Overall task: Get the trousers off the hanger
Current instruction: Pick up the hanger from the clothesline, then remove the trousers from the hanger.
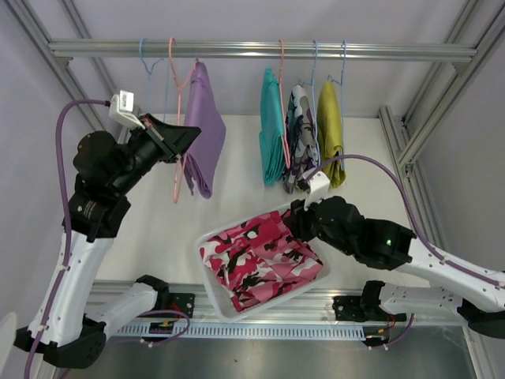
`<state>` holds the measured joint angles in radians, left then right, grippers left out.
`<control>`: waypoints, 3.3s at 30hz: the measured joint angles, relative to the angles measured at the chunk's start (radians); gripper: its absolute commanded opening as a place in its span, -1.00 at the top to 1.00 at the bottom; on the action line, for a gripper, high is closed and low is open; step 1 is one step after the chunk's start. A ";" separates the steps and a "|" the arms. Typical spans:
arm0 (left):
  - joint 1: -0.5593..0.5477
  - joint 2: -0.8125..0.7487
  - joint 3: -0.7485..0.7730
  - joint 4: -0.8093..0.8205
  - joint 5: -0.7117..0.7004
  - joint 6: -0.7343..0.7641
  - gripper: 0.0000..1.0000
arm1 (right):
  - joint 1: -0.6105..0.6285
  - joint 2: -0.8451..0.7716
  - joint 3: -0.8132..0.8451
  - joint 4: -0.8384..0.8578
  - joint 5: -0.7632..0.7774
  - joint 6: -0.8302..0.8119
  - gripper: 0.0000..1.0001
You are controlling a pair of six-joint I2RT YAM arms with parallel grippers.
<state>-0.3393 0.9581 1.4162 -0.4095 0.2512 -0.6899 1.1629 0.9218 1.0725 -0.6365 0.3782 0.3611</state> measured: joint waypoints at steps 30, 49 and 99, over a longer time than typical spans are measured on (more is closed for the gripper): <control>-0.084 -0.135 -0.406 0.026 -0.459 0.193 0.99 | 0.005 0.642 0.180 0.482 -0.073 -0.087 -0.37; -0.064 -0.088 -0.406 0.004 -0.446 0.193 0.99 | -0.115 0.887 0.328 0.769 -0.402 -0.077 -0.35; -0.013 -0.070 -0.398 0.038 -0.324 0.147 0.99 | -0.182 1.095 0.563 0.758 -0.462 -0.083 1.00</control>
<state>-0.3527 0.8879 1.0183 -0.3717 -0.0731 -0.5430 0.9813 2.0167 1.6360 0.1215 -0.0834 0.2783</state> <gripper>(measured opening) 0.017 0.020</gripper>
